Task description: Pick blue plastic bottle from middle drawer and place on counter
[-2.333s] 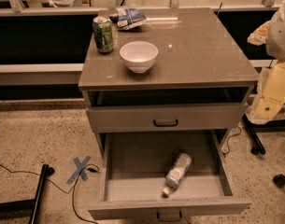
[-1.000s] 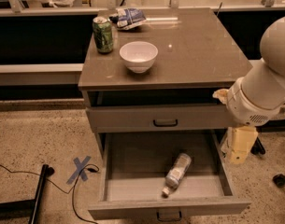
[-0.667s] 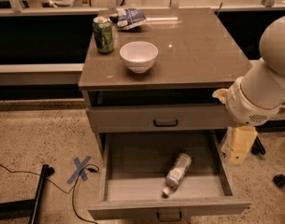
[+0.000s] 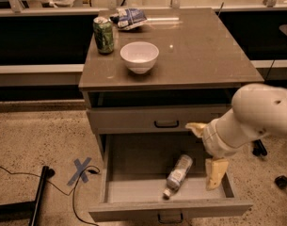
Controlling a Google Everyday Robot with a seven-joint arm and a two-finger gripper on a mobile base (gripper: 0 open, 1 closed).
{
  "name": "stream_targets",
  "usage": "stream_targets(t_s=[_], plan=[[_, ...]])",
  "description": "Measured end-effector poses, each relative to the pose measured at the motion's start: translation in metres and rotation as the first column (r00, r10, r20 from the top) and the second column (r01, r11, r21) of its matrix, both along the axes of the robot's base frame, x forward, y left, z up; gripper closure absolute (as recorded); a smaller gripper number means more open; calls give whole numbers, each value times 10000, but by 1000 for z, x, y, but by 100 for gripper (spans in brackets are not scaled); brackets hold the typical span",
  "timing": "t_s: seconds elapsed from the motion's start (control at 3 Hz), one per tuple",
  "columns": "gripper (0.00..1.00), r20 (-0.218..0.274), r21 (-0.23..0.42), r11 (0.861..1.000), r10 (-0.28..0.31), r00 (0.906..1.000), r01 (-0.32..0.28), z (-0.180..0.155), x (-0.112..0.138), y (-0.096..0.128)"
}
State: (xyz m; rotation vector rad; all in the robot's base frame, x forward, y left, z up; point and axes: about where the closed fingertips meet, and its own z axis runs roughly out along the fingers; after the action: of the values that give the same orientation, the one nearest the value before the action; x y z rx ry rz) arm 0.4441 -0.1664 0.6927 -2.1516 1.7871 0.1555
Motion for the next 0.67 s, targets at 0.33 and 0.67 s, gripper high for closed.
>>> stream_targets(t_s=[0.33, 0.67], plan=[[0, 665, 113, 9973, 711, 9953, -720, -11, 12, 7], [0, 594, 5, 9964, 850, 9946, -852, -12, 11, 9]])
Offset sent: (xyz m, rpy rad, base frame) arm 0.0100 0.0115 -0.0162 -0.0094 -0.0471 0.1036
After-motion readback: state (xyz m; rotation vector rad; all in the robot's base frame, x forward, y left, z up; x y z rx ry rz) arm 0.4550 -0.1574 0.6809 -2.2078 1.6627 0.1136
